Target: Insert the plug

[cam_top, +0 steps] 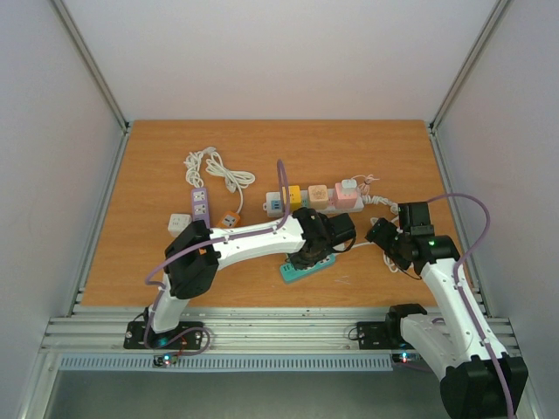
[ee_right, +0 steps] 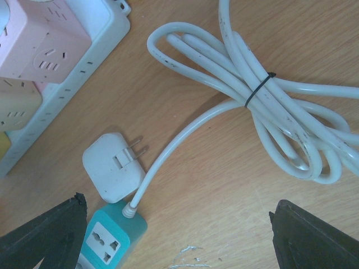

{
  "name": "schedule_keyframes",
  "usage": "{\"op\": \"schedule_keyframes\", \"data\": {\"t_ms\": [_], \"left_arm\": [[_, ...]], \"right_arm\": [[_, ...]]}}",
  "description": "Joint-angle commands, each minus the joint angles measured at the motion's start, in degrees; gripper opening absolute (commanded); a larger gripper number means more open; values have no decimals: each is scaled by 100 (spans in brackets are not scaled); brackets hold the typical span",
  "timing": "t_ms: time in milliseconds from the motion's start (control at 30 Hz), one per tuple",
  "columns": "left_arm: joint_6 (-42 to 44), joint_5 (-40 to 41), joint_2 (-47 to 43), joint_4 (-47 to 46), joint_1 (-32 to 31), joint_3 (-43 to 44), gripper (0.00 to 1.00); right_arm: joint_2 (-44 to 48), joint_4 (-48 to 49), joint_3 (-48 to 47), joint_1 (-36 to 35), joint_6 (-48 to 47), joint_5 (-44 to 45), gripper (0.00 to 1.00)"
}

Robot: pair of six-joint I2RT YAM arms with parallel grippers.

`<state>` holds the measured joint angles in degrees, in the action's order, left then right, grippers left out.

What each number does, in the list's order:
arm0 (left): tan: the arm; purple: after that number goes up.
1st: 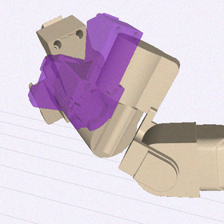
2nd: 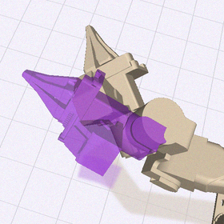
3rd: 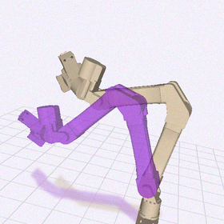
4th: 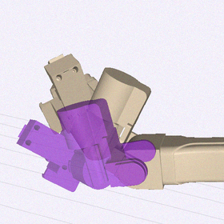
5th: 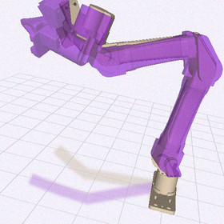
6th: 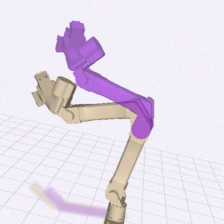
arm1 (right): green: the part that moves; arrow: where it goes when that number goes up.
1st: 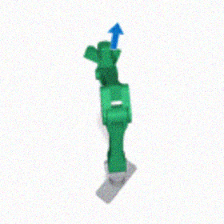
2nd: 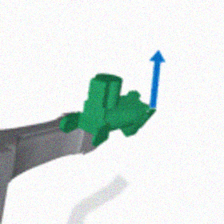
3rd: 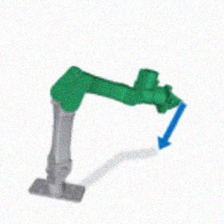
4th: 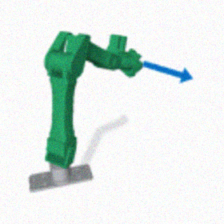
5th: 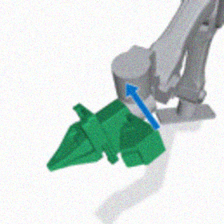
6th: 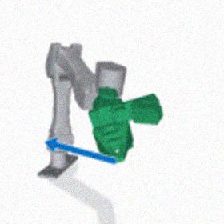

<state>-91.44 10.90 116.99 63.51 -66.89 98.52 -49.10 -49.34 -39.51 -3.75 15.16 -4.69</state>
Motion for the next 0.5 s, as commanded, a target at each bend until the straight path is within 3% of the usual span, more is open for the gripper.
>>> {"op": "schedule_keyframes", "data": {"t_ms": [0, 467], "left_arm": [[-194, -93, 228, 126, -43, 61, 0], [-195, -272, 467, 132, -149, 30, 0]], "right_arm": [[78, 30, 79, -20, 70, 29, 90], [98, 30, 123, -21, 70, 65, 90]]}}
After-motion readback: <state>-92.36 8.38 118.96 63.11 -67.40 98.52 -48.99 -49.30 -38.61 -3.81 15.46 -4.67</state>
